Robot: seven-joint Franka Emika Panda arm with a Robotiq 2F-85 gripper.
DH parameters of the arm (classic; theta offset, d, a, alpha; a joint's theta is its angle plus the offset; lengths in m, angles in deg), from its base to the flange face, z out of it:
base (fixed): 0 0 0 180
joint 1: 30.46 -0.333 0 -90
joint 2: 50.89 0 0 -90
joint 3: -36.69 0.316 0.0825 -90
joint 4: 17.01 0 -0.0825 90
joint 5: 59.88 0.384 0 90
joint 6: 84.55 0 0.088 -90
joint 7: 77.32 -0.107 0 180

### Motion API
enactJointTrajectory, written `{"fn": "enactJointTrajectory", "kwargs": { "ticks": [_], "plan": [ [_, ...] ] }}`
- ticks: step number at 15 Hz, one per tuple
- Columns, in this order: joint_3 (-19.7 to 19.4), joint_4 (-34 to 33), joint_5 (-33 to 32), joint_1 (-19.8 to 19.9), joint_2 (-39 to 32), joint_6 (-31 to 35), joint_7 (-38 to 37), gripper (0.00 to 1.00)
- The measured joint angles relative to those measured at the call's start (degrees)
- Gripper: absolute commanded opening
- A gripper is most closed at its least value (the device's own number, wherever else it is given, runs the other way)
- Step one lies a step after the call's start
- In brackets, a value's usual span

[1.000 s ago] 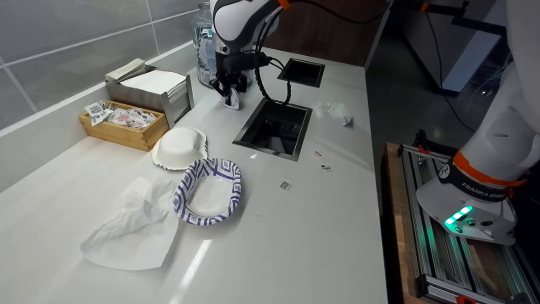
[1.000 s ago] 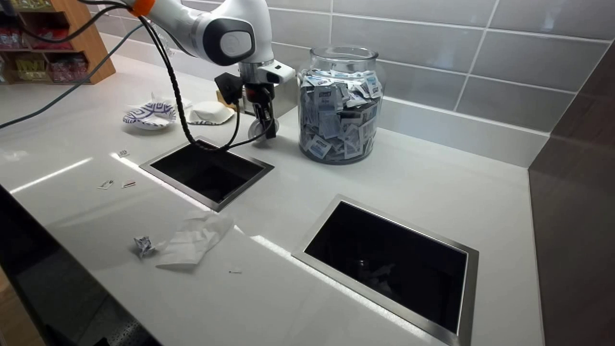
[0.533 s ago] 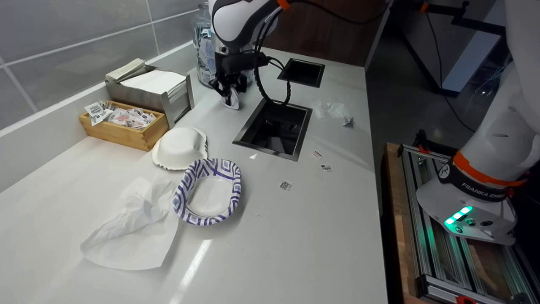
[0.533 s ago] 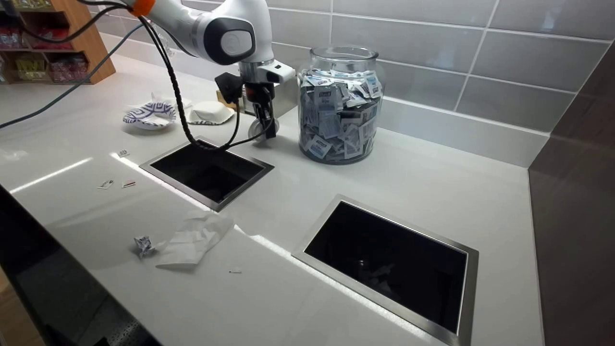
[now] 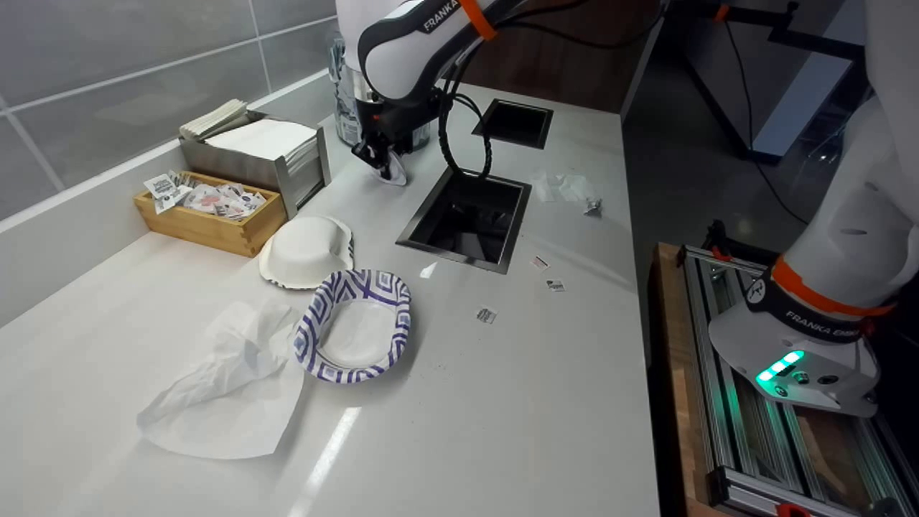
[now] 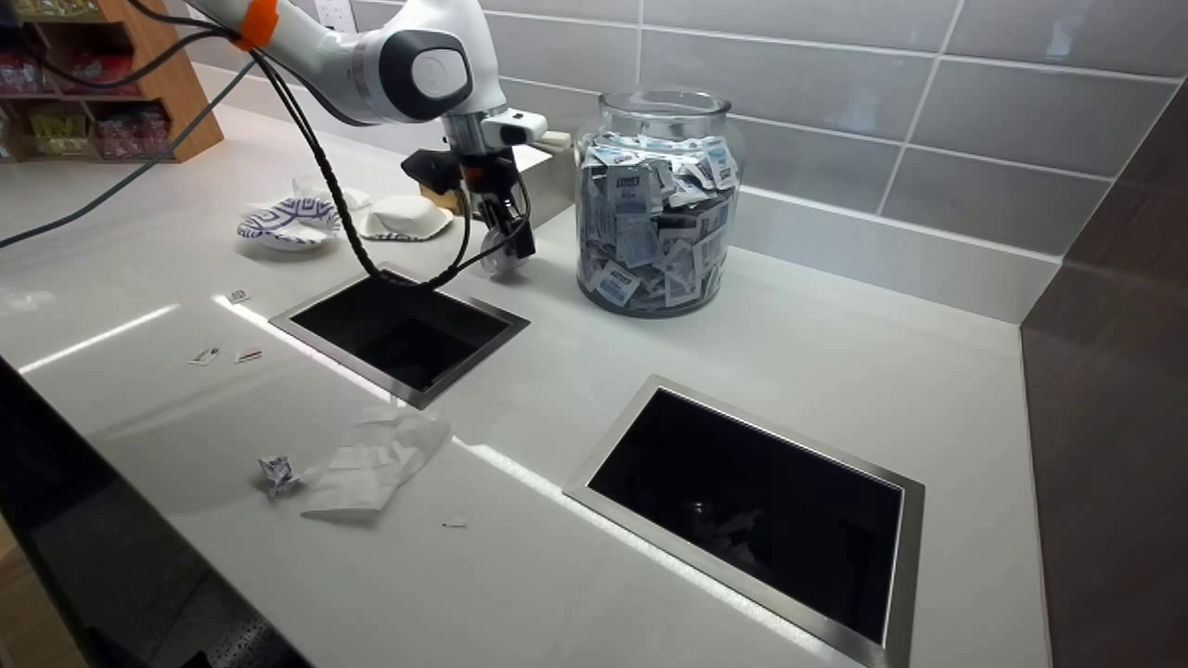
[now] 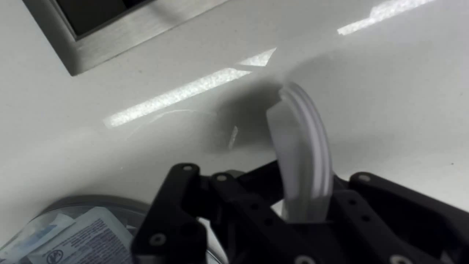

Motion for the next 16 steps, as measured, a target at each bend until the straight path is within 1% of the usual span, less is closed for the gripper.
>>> {"fn": "enactJointTrajectory", "kwargs": {
  "ticks": [4,7,12,16],
  "plan": [
    [-1.5,0.9,-0.1,-2.3,-0.6,2.5,-7.8,0.01],
    [-3.1,1.7,-0.2,-3.8,-0.5,3.7,-11.7,0.01],
    [-4.1,2.0,-0.3,-4.9,-0.5,4.2,-15.5,0.01],
    [-4.0,2.1,0.0,-4.7,-0.6,4.2,-16.2,0.01]
  ]
}}
